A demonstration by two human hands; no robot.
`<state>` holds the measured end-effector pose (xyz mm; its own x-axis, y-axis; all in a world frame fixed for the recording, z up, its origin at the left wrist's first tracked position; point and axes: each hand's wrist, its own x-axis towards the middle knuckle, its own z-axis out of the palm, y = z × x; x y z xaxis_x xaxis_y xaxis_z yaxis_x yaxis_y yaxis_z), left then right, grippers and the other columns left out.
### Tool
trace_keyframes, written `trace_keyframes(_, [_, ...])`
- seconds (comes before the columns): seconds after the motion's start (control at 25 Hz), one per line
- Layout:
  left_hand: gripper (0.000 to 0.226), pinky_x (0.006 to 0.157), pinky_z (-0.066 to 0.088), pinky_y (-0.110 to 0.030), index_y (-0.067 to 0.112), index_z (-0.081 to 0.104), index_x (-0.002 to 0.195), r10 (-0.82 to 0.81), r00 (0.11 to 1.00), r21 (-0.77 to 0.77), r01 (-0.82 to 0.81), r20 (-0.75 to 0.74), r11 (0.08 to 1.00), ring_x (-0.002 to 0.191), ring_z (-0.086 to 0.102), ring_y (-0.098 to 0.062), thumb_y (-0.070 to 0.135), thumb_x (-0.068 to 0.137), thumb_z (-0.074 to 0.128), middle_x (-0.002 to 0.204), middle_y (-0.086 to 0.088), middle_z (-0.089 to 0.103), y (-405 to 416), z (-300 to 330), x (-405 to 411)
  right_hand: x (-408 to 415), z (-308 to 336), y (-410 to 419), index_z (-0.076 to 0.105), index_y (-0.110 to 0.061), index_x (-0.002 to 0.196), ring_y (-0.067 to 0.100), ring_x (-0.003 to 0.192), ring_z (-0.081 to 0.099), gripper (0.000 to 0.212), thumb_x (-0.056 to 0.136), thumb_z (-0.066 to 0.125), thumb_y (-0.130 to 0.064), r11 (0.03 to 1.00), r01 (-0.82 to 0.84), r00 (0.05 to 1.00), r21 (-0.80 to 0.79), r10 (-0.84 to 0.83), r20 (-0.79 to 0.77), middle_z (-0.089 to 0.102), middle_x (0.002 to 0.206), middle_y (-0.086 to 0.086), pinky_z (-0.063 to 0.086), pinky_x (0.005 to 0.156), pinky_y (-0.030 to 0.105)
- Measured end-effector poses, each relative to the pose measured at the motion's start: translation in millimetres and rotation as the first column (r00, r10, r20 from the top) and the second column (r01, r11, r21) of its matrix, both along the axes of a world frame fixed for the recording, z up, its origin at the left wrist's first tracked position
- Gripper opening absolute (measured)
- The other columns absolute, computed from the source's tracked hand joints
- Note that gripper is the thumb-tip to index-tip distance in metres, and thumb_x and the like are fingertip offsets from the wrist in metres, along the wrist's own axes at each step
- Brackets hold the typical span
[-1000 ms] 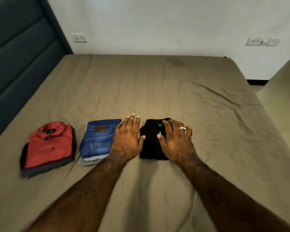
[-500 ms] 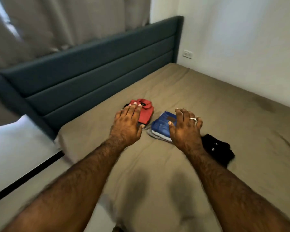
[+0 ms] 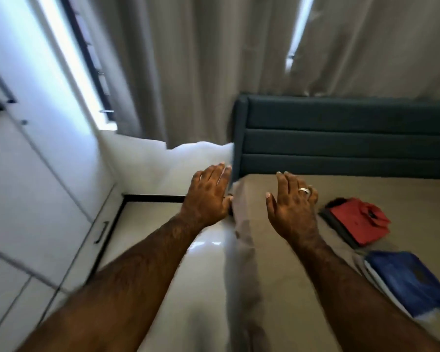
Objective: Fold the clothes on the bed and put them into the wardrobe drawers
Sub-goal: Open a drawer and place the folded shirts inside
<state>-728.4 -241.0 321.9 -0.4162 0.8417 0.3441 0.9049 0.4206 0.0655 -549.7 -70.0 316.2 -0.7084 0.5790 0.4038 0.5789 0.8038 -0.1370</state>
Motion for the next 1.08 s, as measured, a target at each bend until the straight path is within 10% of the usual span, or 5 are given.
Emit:
trace_keyframes(0.48, [0.079,0.114,0.038,-0.052,0.006,0.046,0.155,0.727,0.686,0.039,-0.726,-0.012,0.686,0.143,0.046,-0.036,0.041,0.088,0.067,0.159,-0.017,0.047,-463.5,-26.1,-90.7,-279.7,-9.1,-396.1,0.044,-0.012,0.151,0.035,0.139,0.045,0.062,0.101,0.049,-0.047,0.628,-0.778,0.628,-0.011,0.778,0.004,0.049,0.151,0.011,0.029,0.112,0.059])
trace_keyframes(0.84, [0.079,0.116,0.040,-0.050,0.007,0.042,0.157,0.997,-0.052,-0.072,-0.996,0.051,-0.048,0.146,0.042,-0.032,0.043,0.090,0.062,0.160,-0.013,0.045,-669.9,-92.9,31.3,-304.8,-68.6,-683.3,0.044,-0.011,0.151,0.032,0.137,0.046,0.061,0.101,0.047,-0.046,-0.067,-0.993,-0.077,-0.096,0.992,0.096,0.050,0.150,0.010,0.031,0.112,0.059])
trace_keyframes(1.08, [0.080,0.119,0.038,-0.049,0.006,0.038,0.159,0.969,-0.204,-0.205,-0.963,0.142,-0.172,0.149,0.040,-0.032,0.042,0.091,0.059,0.162,-0.014,0.043,-727.2,-184.1,66.1,-288.9,-168.6,-785.2,0.047,-0.008,0.150,0.033,0.137,0.048,0.060,0.101,0.050,-0.041,-0.294,-0.942,-0.319,-0.160,0.933,0.166,0.051,0.150,0.013,0.041,0.109,0.052])
